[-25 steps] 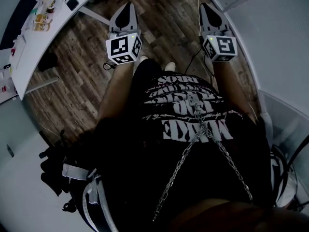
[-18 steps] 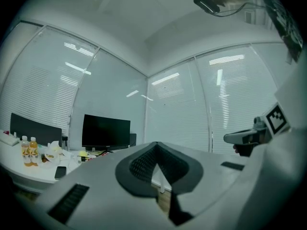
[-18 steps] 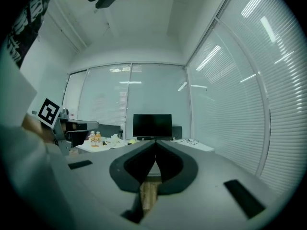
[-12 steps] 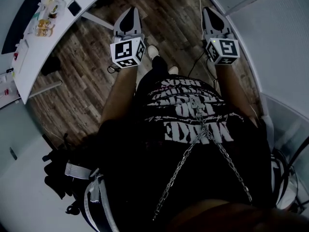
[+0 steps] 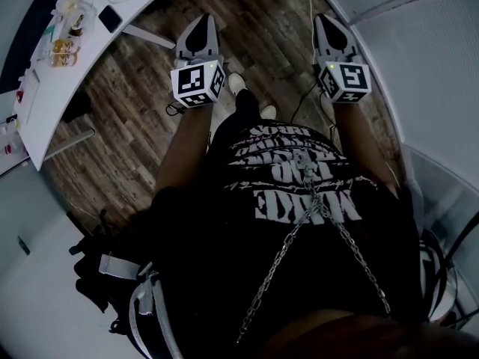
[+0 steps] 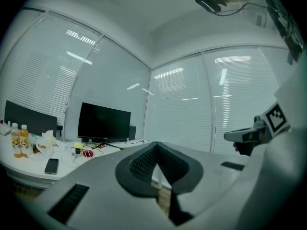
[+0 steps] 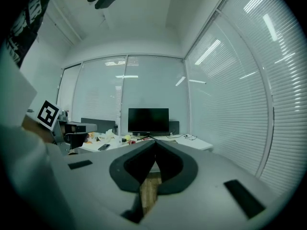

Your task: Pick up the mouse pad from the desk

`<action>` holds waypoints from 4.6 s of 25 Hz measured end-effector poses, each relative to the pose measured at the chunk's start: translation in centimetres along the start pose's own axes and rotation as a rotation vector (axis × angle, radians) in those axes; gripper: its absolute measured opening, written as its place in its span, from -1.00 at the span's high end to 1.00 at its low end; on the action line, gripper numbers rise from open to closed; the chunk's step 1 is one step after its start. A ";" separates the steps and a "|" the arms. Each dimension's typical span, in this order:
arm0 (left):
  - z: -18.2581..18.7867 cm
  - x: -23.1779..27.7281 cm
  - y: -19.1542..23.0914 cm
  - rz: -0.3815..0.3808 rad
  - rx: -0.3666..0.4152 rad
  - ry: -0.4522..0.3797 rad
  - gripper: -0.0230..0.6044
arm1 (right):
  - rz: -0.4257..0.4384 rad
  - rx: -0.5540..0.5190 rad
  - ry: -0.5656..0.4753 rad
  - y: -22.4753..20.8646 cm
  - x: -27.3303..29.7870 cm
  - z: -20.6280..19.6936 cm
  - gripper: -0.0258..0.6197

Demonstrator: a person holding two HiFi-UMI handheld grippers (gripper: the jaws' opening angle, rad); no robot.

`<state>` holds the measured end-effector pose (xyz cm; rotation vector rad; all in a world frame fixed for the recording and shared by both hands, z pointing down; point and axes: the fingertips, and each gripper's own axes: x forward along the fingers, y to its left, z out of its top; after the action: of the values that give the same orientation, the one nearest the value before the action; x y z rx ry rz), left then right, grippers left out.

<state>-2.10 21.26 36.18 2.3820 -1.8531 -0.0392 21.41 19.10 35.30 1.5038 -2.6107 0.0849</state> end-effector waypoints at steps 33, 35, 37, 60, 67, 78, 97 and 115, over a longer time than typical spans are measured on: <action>5.4 12.7 11.4 -0.044 -0.060 -0.085 0.91 | -0.043 -0.086 -0.057 0.4 15.7 8.0 0.92; 5.5 12.9 11.8 -0.037 -0.056 -0.086 0.91 | -0.039 -0.082 -0.051 0.2 16.2 7.8 0.92; 5.6 13.4 12.2 -0.031 -0.049 -0.089 0.91 | -0.035 -0.075 -0.049 -0.1 16.9 7.6 0.92; 2.9 25.4 13.9 0.055 -0.041 0.005 0.91 | 0.064 -0.019 0.022 -8.0 30.1 5.4 0.92; 4.3 29.9 12.9 0.107 -0.048 -0.016 0.91 | 0.110 -0.019 -0.007 -12.2 33.3 6.8 0.92; 5.6 35.8 10.0 0.176 -0.056 -0.024 0.91 | 0.204 -0.005 -0.046 -18.0 37.2 8.4 0.92; 4.6 41.2 12.3 0.240 -0.054 0.029 0.91 | 0.234 0.056 -0.036 -21.4 43.5 7.4 0.92; 3.9 56.4 24.2 0.189 -0.127 0.073 0.91 | 0.203 -0.013 0.029 -22.0 61.7 9.4 0.92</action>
<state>-11.80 -39.47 38.12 2.0896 -1.9695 -0.0497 9.05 -45.88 34.23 1.2193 -2.7269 0.1078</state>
